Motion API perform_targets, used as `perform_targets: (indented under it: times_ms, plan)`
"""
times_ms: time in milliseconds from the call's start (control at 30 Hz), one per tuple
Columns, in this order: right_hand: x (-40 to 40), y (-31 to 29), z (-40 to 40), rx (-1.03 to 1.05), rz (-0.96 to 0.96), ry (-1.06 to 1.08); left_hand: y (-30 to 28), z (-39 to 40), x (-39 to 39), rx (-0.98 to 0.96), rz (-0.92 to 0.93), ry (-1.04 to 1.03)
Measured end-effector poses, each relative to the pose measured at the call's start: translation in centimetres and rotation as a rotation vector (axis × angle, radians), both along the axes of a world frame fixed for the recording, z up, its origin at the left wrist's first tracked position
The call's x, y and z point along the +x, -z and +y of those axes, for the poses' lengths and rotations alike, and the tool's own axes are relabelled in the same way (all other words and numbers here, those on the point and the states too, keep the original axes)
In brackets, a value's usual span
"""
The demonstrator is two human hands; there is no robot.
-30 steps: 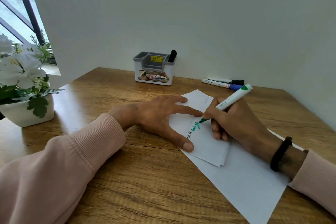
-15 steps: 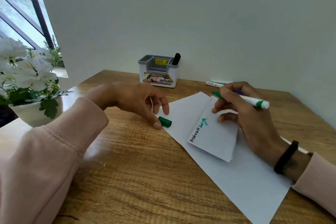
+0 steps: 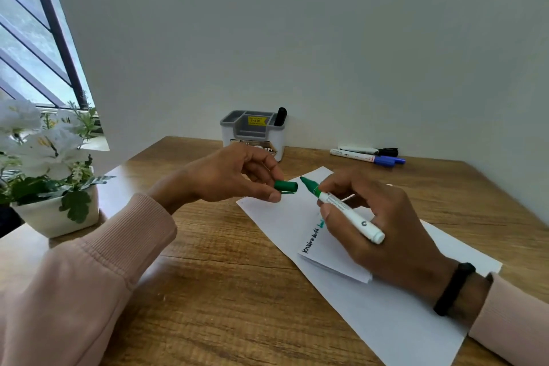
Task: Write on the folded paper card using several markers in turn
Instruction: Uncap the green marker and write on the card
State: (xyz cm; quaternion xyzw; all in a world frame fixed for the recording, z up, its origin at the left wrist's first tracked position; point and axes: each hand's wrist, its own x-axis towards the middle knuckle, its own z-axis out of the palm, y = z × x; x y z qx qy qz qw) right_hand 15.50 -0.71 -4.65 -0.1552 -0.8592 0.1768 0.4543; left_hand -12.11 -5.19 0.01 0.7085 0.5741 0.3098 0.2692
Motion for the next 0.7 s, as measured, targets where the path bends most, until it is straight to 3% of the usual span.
perform_targets:
  times_ms: [200,700]
  plan:
    - [0.03,-0.02,0.00,0.033,-0.023,0.012,-0.10,0.01,0.01,0.030,-0.122,-0.004]
    - [-0.11,0.03,0.08,0.078,-0.015,0.067,0.28,0.32,0.72,0.126,-0.138,0.016]
